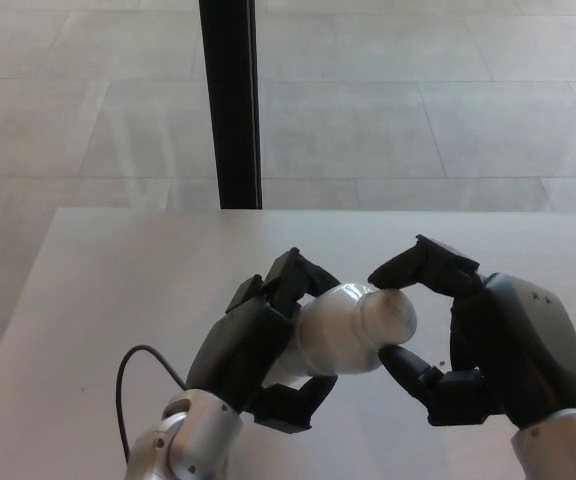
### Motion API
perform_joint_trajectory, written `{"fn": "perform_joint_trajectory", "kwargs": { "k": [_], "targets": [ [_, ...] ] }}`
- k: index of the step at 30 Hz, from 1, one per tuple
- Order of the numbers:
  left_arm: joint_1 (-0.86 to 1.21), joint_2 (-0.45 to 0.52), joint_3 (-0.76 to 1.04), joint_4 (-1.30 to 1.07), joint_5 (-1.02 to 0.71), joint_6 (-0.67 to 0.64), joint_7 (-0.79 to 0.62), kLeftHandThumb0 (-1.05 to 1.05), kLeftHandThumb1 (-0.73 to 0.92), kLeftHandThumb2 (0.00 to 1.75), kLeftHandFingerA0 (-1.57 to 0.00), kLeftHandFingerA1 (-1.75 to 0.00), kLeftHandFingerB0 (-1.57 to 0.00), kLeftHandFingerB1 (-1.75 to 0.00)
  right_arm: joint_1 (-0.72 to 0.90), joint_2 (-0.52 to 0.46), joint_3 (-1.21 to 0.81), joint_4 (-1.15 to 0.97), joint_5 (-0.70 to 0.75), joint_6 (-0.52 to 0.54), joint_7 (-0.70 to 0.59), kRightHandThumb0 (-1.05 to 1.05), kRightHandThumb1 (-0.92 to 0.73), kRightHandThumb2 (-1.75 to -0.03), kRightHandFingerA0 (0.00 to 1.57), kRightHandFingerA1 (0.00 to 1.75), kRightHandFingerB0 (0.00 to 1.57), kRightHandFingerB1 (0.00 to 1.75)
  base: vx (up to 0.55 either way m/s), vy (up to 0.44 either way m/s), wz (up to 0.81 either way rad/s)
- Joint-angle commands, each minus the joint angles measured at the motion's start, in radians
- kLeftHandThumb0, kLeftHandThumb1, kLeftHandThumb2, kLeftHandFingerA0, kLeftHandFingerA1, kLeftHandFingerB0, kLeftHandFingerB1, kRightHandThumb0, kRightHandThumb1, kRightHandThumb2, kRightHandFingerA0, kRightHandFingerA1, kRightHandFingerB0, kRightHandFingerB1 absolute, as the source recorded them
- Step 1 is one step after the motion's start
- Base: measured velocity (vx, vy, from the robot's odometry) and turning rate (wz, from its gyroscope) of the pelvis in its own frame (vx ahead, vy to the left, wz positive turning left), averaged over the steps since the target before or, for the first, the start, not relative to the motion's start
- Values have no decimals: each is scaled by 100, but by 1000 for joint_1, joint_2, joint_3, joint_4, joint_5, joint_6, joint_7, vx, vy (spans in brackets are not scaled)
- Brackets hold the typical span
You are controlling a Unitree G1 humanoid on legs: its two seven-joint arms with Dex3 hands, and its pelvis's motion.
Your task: The robot uses its left hand to to lift the bottle kept on the middle of the desk and tilts it towards its right hand. It then uses its right hand to rotate its cap to open it and places the bottle and cap back on the desk
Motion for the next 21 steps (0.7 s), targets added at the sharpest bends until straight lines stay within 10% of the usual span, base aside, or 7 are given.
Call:
{"fn": "perform_joint_trajectory", "kwargs": {
  "k": [1,2,3,15,16,17,21],
  "targets": [
    [2,8,14,-12,-4,10,4,8,52,130,-90,-175,-83,-156,-22,-68,12,-5,11,-35,48,-29,-58,-104,93,175,76,136,0,0,0],
    [1,7,14,-9,-5,11,3,9,51,131,-91,-175,-84,-156,-27,-75,14,-7,14,-32,53,-30,-52,-101,115,170,79,137,0,0,0],
    [-1,8,15,-5,-9,9,-1,8,52,129,-90,-175,-83,-157,-32,-83,15,-8,19,-37,54,-31,-56,-102,92,175,78,134,0,0,0],
    [0,15,11,0,1,0,6,8,51,128,-88,-175,-81,-155,-58,-77,-5,36,110,-179,-87,-29,-43,-122,100,175,87,128,0,0,0],
    [3,13,11,-5,-2,3,3,9,50,129,-88,-175,-81,-156,-58,-76,-9,40,120,-192,-96,-33,-51,-121,124,137,93,113,0,0,0],
    [6,12,11,-7,-3,3,3,10,48,134,-89,-175,-82,-156,-60,-75,-13,48,131,-212,-110,-24,-44,-129,104,175,86,139,0,0,0],
    [12,17,6,-1,0,-19,9,11,53,130,-87,-175,-82,-157,-77,-79,-34,80,168,-307,-173,-24,-47,-127,103,175,83,136,0,0,0]
  ]
}}
